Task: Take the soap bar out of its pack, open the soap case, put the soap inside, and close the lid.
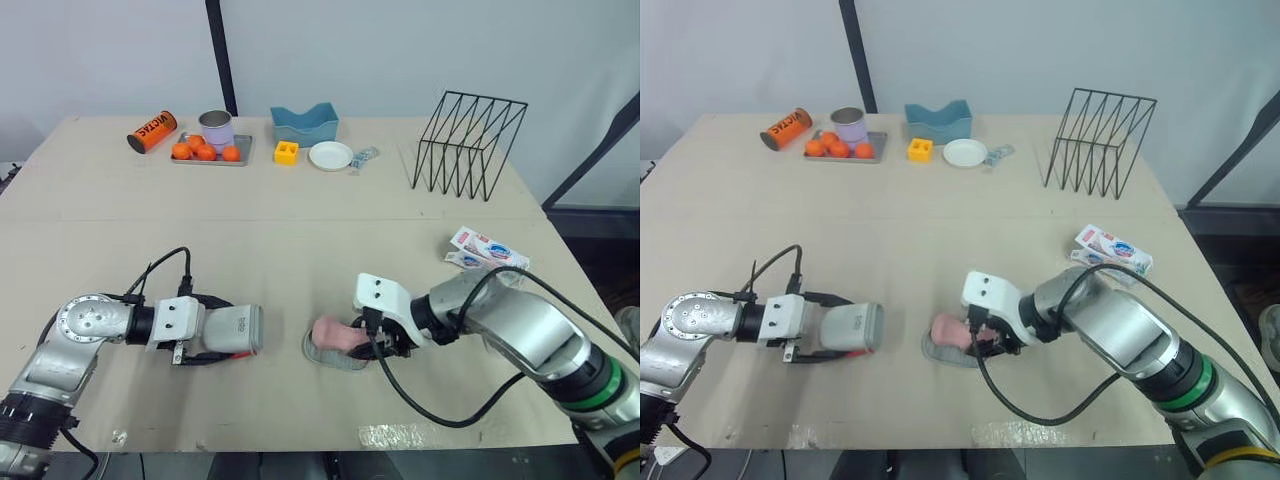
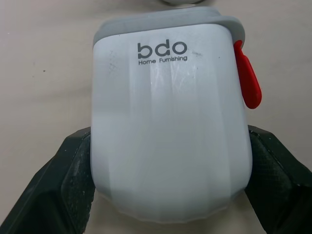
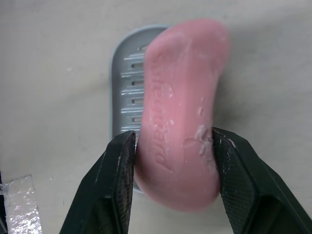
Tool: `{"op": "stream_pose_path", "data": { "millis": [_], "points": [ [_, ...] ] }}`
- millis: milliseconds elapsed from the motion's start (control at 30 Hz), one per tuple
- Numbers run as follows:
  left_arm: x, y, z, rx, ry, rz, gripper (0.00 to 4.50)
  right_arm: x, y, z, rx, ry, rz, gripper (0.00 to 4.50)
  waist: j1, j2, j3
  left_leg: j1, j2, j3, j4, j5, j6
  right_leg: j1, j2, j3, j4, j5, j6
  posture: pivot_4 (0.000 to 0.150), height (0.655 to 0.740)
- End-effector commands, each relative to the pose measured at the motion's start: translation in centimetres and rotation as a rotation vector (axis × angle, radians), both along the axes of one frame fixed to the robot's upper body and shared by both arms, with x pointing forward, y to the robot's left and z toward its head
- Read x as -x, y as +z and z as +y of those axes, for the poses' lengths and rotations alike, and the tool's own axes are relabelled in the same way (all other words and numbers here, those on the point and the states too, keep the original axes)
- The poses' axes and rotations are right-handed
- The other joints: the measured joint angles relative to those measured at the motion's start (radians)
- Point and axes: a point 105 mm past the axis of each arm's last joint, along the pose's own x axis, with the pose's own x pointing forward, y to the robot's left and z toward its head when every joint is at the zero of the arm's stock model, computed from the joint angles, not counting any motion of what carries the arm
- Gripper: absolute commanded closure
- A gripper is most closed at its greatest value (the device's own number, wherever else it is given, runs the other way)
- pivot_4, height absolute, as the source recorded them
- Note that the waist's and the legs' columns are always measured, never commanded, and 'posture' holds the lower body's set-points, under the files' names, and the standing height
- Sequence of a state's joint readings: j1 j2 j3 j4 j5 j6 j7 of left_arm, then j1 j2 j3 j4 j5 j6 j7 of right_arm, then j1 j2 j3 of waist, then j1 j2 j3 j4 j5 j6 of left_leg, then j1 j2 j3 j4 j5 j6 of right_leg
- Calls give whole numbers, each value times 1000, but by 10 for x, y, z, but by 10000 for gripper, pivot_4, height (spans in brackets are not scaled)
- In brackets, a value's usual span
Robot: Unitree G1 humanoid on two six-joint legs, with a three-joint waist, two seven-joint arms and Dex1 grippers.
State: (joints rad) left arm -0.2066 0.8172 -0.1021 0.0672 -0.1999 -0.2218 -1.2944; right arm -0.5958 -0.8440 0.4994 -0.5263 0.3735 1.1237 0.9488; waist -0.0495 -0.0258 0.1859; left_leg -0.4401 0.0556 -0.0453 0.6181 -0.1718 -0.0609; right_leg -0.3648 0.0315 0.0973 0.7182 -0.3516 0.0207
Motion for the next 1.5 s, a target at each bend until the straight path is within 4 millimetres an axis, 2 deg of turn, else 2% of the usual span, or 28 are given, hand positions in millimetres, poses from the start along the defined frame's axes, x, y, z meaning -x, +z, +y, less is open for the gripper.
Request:
{"op": "stream_pose_path", "data": {
  "millis": [33, 167, 333, 433, 467, 500, 533, 567, 867, 1100, 1300, 1500],
  "points": [
    [-2, 8, -2, 12, -17, -43, 9649, 8, -3, 6, -2, 38, -6, 20960, 1, 0, 0, 0, 0, 0, 0, 0, 0, 0, 0, 0, 0, 0, 0, 1500, 7400],
    [0, 9, -1, 14, -10, -48, 9649, 12, -5, 11, -16, 52, 2, 20960, 1, 0, 0, 0, 0, 0, 0, 0, 0, 0, 0, 0, 0, 0, 0, 1500, 7400],
    [3, 7, 0, 14, 0, -50, 9649, 13, 10, 21, -88, 92, -6, 20960, 0, 0, 0, 0, 1, 0, 0, 0, 0, 0, 1, 0, 0, 0, 0, 1500, 7400],
    [5, 6, 0, 14, 5, -52, 9649, 16, 16, 20, -97, 110, -2, 13127, 1, 0, 0, 0, 0, 0, 0, 0, 0, 0, 0, 0, 0, 0, 0, 1500, 7400],
    [5, 6, 0, 14, 7, -53, 9649, 16, 18, 20, -96, 111, -1, 6367, 1, 0, 0, 0, 0, 0, 0, 0, 0, 0, 0, 0, 0, 0, 0, 1500, 7400],
    [5, 5, 0, 15, 9, -54, 9649, 16, 19, 19, -96, 111, -1, 6367, 1, 0, 0, 0, 0, 0, 0, 0, 0, 0, 0, 0, 0, 0, 0, 1500, 7400],
    [5, 5, 0, 16, 11, -56, 9649, 17, 20, 19, -98, 112, 4, 1355, 1, 0, 0, 0, 0, 0, 0, 0, 0, 0, 0, -1, 0, 0, 0, 1500, 7400],
    [4, 5, 0, 18, 14, -59, 9649, 17, 22, 19, -106, 110, 14, 581, 1, 0, 0, 0, 0, 0, 0, 0, 0, 0, 0, 0, 0, 0, 0, 1500, 7400],
    [3, 4, -4, 30, 20, -72, 9649, 19, 28, 18, -50, 90, -2, 581, 1, 0, 0, 0, 0, 0, 0, 0, 0, 0, 0, 0, 0, 0, 0, 1500, 7400],
    [11, 3, -6, 30, 14, -70, 9649, 24, 26, 17, -4, 86, 16, 581, 1, 0, 0, 0, 0, 0, 0, 0, 0, 0, 0, 0, 0, 0, 0, 1500, 7400],
    [20, 5, -7, 32, 13, -55, 9649, 32, 15, 24, 16, 88, 24, 581, 1, 0, 0, 0, 1, 0, 0, 0, 0, 0, 0, 0, 0, 0, 0, 1500, 7400],
    [20, 8, -2, 17, 21, -51, 9649, 37, 9, 32, 16, 87, 24, 581, 1, 0, 0, 0, 0, 0, 0, 0, 0, 0, 0, 0, 0, 0, 0, 1500, 7400]
  ]
}}
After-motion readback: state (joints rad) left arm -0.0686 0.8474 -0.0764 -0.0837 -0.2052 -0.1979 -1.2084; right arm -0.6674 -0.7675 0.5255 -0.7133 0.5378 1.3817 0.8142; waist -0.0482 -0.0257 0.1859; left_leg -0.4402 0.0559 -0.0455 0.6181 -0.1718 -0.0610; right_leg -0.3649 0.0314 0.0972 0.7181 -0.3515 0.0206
